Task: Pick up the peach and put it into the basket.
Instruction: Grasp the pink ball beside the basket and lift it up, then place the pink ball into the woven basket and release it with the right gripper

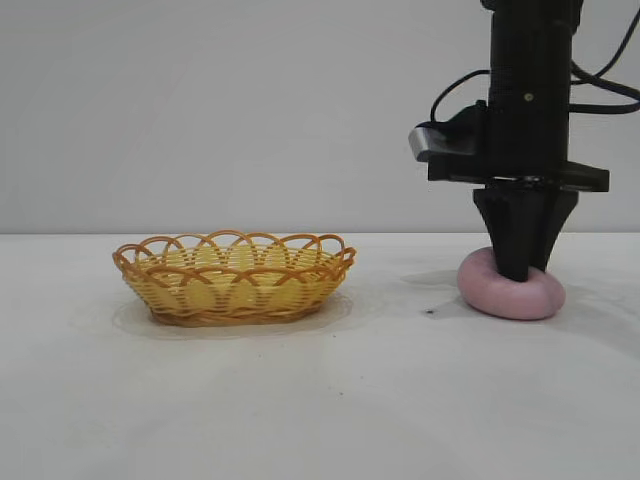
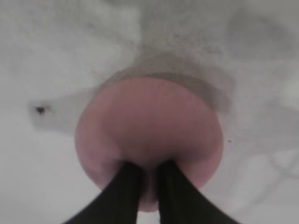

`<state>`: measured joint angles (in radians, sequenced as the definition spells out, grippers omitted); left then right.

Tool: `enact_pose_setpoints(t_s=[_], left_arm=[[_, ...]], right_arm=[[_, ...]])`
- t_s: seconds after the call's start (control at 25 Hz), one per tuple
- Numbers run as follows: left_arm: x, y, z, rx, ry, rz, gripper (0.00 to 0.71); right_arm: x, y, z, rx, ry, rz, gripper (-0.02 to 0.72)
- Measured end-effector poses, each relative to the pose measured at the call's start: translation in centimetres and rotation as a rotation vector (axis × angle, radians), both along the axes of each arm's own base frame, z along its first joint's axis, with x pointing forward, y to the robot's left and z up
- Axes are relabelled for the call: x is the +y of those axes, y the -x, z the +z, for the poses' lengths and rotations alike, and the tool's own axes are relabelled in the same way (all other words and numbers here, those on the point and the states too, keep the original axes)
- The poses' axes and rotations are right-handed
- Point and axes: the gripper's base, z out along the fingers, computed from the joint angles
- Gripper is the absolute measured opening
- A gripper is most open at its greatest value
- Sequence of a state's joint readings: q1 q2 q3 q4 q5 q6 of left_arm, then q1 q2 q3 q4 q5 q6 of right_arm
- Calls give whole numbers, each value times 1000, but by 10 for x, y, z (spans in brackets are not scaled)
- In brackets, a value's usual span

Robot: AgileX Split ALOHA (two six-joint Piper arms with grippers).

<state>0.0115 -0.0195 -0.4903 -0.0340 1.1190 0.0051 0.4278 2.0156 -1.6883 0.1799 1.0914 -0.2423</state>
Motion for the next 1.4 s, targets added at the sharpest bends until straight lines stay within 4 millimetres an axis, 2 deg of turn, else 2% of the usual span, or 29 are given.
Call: enact_pose_setpoints(t_s=[0.12,0.28,0.44,0.56,0.68,0.76,0.8,0.84,0.88,1.0,1.08,1.16,1.2,1.24,1.28,1.32,1.4], left_arm=[[0,0,0,0,0,0,336],[0,0,0,0,0,0,336],[0,0,0,0,0,0,336],[0,0,0,0,0,0,336],[0,0,0,0,0,0,336],[0,0,0,0,0,0,336],[0,0,0,0,0,0,336],[0,0,0,0,0,0,336],[0,0,0,0,0,0,336],[0,0,0,0,2,-1,336],[-1,0,0,0,7,-3,336],[-1,0,0,0,12,-4,336],[-1,0,0,0,12,-4,336],[-1,0,0,0,12,-4,336],[-1,0,0,0,12,-4,336],[-1,0,0,0,12,-4,336],[0,0,0,0,6,2,336]], right_arm=[[23,5,18,-48,-89,59,0],[57,19,19,-74,-135,136,0],[87,27,-8,-42,-135,188,0],[99,26,-37,-2,-119,203,0],[103,24,-59,34,-114,198,0],[104,23,-62,37,-115,199,0],[104,23,-62,34,-119,197,55],[105,23,-61,29,-126,194,55],[105,23,-60,28,-128,195,120],[104,25,-47,13,-141,198,253],[102,27,-34,-5,-152,202,314],[98,27,-19,-35,-170,181,303],[92,24,-10,-55,-179,158,303],[83,20,-1,-76,-184,127,345],[71,15,8,-93,-180,91,329],[57,8,12,-99,-162,47,329],[16,-10,16,-110,-100,-73,329]])
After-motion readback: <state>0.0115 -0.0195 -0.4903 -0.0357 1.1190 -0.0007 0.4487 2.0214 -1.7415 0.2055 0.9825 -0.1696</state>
